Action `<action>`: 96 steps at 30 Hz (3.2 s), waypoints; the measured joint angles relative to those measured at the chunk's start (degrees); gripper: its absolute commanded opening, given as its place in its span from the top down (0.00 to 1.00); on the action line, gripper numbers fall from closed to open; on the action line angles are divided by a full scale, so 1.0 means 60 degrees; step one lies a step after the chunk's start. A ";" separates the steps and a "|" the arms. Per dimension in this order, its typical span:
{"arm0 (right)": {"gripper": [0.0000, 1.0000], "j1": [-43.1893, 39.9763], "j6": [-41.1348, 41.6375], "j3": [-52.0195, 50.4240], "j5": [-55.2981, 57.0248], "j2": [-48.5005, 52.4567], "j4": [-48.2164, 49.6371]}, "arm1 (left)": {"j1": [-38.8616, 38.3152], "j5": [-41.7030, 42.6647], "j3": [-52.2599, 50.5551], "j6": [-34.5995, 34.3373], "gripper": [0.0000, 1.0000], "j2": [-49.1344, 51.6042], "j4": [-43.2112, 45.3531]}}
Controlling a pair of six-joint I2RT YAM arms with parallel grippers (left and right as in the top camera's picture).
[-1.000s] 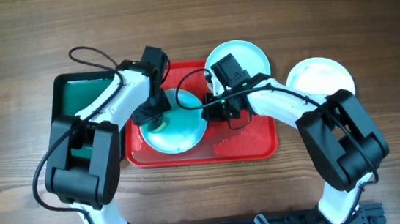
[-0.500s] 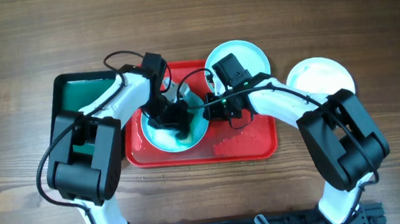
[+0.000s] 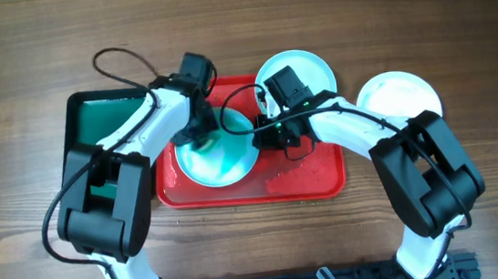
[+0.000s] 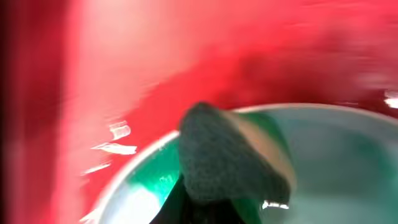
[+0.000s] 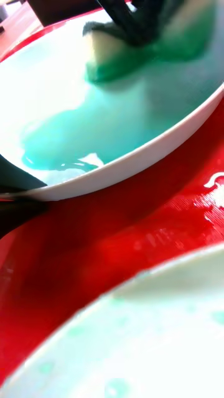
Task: Clean dirty plates on tray and stack at the side
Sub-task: 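Scrub the held plate with the green sponge in the left gripper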
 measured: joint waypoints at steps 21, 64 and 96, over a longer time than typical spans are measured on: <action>0.96 -0.0004 -0.0102 0.0000 -0.0095 0.0007 -0.0091 | 0.0404 0.5829 -0.0317 0.3319 0.96 0.0200 -0.1290; 0.96 0.0004 -0.0033 0.0007 -0.0240 0.0018 -0.0262 | -0.1060 0.4958 -0.0171 0.4980 0.96 0.0164 -0.1796; 0.96 -0.0113 0.0157 0.0044 -0.0033 0.0018 -0.0098 | 0.0492 0.6229 -0.0273 0.3599 0.96 0.0215 0.0787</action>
